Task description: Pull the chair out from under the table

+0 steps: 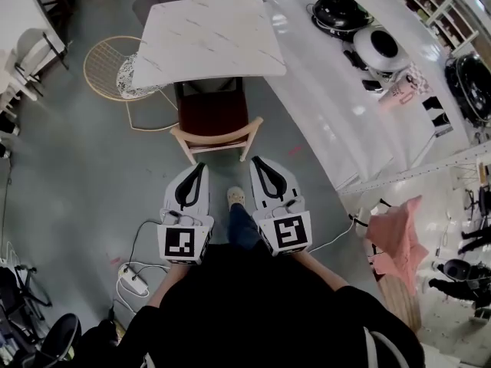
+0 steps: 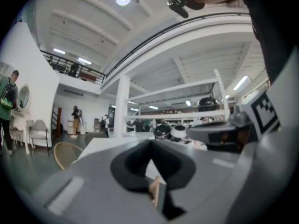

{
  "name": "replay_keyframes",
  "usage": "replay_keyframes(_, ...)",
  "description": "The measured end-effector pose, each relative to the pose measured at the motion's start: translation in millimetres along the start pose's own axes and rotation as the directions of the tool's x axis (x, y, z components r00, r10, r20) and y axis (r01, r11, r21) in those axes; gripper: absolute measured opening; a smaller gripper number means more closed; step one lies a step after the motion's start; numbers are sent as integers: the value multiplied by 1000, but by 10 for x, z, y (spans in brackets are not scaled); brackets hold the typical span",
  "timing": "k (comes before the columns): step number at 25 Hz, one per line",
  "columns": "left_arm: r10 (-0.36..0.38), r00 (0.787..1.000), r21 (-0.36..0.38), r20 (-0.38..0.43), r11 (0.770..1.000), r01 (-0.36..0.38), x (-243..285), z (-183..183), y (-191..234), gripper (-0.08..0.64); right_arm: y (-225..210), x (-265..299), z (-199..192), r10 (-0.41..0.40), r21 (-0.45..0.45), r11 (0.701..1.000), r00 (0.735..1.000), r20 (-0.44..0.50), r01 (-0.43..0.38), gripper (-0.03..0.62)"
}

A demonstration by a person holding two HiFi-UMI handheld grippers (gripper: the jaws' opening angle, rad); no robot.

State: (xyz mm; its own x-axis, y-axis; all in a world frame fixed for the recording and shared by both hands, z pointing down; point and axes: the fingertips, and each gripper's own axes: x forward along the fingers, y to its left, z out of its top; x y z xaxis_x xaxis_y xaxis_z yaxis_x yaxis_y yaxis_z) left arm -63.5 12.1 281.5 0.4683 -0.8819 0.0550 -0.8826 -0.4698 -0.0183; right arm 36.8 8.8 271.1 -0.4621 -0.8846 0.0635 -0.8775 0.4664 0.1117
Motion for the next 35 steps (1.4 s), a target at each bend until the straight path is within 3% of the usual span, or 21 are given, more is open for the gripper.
replay_keyframes(4,0,1000,-18,27,1000,1,453,-24,224,6,-281,447,-154,38,-35,999,999,-18,-39,23)
replay_keyframes(12,51,996,-33,-77,998,-53,1150,-468,644,6,-783,1195,-679,123,-51,990,980,-155,-132,23)
replay_keyframes(18,48,982,16,-185,999,-46,1540,-907,803,6,-931,1555,-1148,226,-92,962,941,-251,-255,23)
replay_keyframes(25,51,956,67,-287,997,-33,1715,-1279,935,7,-975,1693,-1654,314,-131,913,870,-381,-387,23)
replay_keyframes(30,-6,917,114,-398,992,56,1753,-1612,943,10,-861,1731,-1991,367,-158,864,812,-455,-478,23)
replay_keyframes(32,-39,889,135,-457,984,113,1775,-1777,931,20,-806,1758,-2115,382,-165,844,789,-481,-510,23)
replay_keyframes(35,-84,838,187,-539,958,217,1808,-2042,891,96,-733,1774,-2330,405,-162,815,745,-530,-557,25)
